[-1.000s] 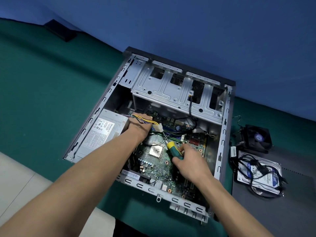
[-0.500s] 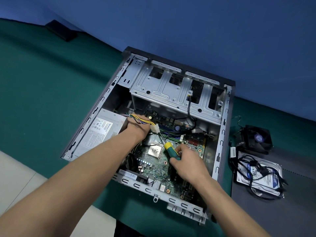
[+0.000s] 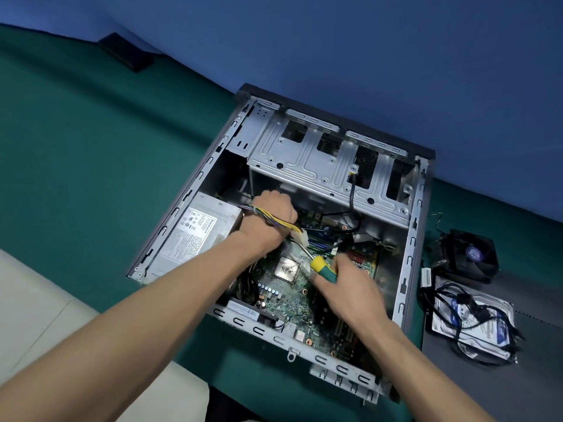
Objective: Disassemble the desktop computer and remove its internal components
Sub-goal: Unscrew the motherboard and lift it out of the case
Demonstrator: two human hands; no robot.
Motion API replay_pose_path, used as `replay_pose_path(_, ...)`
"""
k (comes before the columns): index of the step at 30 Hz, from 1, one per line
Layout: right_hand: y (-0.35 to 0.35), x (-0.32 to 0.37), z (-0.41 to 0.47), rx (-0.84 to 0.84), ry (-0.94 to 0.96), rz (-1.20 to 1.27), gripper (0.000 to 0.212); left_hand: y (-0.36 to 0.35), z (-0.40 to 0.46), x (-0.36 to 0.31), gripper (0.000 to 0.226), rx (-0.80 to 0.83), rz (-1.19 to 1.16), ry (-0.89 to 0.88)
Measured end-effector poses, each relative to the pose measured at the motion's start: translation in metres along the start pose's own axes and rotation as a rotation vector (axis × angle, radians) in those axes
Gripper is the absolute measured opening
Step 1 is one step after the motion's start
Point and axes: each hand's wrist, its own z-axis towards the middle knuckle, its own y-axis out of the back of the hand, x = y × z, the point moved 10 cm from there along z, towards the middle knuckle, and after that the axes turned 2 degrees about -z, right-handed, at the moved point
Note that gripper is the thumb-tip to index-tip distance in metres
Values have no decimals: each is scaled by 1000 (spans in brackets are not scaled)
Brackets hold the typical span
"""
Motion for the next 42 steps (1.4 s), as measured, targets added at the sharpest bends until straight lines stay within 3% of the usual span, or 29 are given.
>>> replay_pose_path(5, -3, 5, 8, -22, 20, 90, 26, 15, -25, 4, 35, -260, -457, -61)
replay_pose_path(7, -5, 5, 15, -23, 1, 121, 26, 12, -24, -8, 34, -191, -373, -202)
replay_pose_path(9, -10, 8, 20, 3, 14, 91, 26, -6, -27, -24, 32, -8, -288, -341)
replay_pose_path(11, -11, 10, 23, -5, 17, 4, 25, -20, -29, -30, 30, 77, -255, -380)
replay_pose_path(14, -11, 14, 29, -32, 52, -144, 22, -14, -22, -21, 31, -26, -207, -279)
replay_pose_path(17, -16, 22, 32, -12, 106, -240, 26, -3, -21, -24, 31, -132, -172, -308)
replay_pose_path(19, -16, 29, 32, -4, 143, -265, 26, -16, -20, -25, 28, -21, -176, -319)
replay_pose_path(21, -11, 37, 33, -16, 189, -250, 19, -37, -20, -18, 22, 173, -133, -250)
replay_pose_path(23, -3, 48, 35, -67, 256, -195, 14, -47, -21, -6, 22, 262, -106, -159)
replay_pose_path(26, 17, 70, 47, -189, 326, 7, 13, -44, -24, 3, 25, 236, -133, -76)
replay_pose_path(30, 13, 91, 78, -175, 405, -38, 19, -32, -31, 2, 30, 216, -140, -89)
replay_pose_path(32, -6, 78, 102, -15, 277, 16, 12, -33, -33, 2, 30, 229, -116, -107)
replay_pose_path(34, -28, 76, 124, 112, 170, 42, 27, -35, -34, 2, 26, 250, -76, -122)
replay_pose_path(38, -37, 101, 156, 63, 91, 153, 36, -37, -34, 3, 25, 249, -76, -117)
replay_pose_path(42, -33, 98, 177, -75, 53, 50, 35, -36, -30, 5, 20, 212, -148, -98)
